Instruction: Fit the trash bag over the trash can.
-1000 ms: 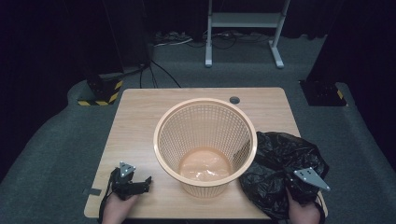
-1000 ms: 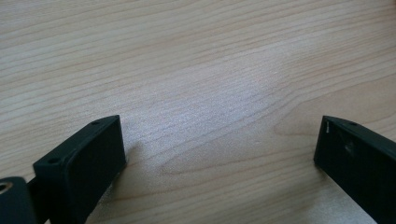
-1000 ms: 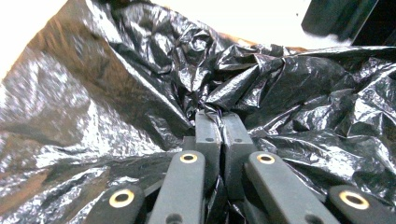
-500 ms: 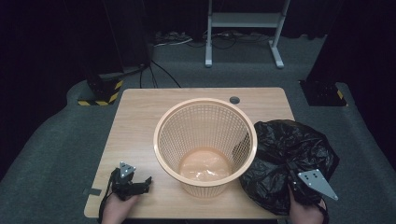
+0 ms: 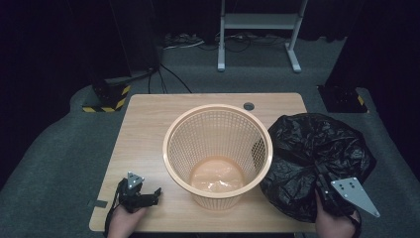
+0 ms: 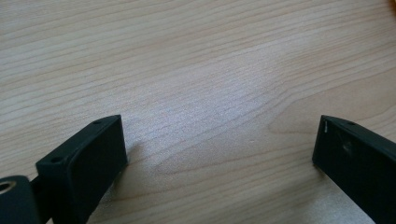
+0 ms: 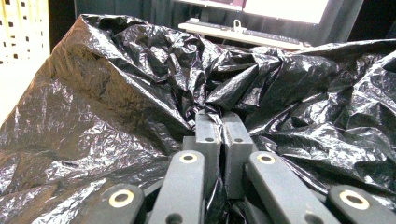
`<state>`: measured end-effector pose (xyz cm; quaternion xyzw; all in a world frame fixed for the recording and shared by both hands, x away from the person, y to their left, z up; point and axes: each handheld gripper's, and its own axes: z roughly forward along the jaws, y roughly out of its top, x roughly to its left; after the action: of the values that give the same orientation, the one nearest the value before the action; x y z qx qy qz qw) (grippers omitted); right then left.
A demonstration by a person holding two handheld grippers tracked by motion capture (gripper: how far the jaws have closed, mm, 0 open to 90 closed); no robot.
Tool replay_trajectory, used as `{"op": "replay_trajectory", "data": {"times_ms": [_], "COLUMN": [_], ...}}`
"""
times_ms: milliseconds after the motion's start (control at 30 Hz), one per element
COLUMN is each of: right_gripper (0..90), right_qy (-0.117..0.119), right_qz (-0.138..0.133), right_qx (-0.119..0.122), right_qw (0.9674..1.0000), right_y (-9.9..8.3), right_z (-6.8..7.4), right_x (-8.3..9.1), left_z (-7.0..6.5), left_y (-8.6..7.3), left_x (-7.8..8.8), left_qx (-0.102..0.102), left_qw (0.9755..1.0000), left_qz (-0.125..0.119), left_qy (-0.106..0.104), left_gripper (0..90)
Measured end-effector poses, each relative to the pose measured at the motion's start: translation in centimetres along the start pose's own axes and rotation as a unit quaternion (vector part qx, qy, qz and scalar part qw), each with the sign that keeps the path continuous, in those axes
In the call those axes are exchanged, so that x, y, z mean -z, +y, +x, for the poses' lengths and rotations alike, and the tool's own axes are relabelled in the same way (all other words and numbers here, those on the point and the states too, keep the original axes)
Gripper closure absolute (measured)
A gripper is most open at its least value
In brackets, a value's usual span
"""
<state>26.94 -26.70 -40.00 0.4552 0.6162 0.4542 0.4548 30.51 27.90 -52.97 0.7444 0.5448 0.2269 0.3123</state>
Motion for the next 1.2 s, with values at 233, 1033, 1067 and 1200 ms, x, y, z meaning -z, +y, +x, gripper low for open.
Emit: {"op": "replay_trajectory", "data": {"times_ms": [233,1033,1067,1200], "right_gripper": [86.9,86.9,86.9,86.8], "right_qy": [-0.012,-0.033,-0.033,-0.023], "right_qz": [-0.028,-0.147,-0.153,-0.175], "right_qx": [-0.002,0.010,0.011,0.013], "right_qw": [0.9995,0.9885,0.9876,0.9842], "right_y": [2.1,9.1,9.4,10.6], "right_z": [-0.8,-1.8,-1.7,-1.1], "right_x": [1.0,6.1,6.4,7.3], "left_z": [0.0,0.0,0.0,0.0], "left_y": [0.0,0.0,0.0,0.0], "left_x": [0.0,0.0,0.0,0.0], "left_qx": [0.000,0.001,0.001,0.000], "left_qw": [1.0000,1.0000,1.0000,1.0000], "left_qz": [0.000,0.000,0.000,0.000], "left_qy": [0.000,0.000,0.000,-0.001], "left_gripper": [2.9,3.0,3.0,3.0]}}
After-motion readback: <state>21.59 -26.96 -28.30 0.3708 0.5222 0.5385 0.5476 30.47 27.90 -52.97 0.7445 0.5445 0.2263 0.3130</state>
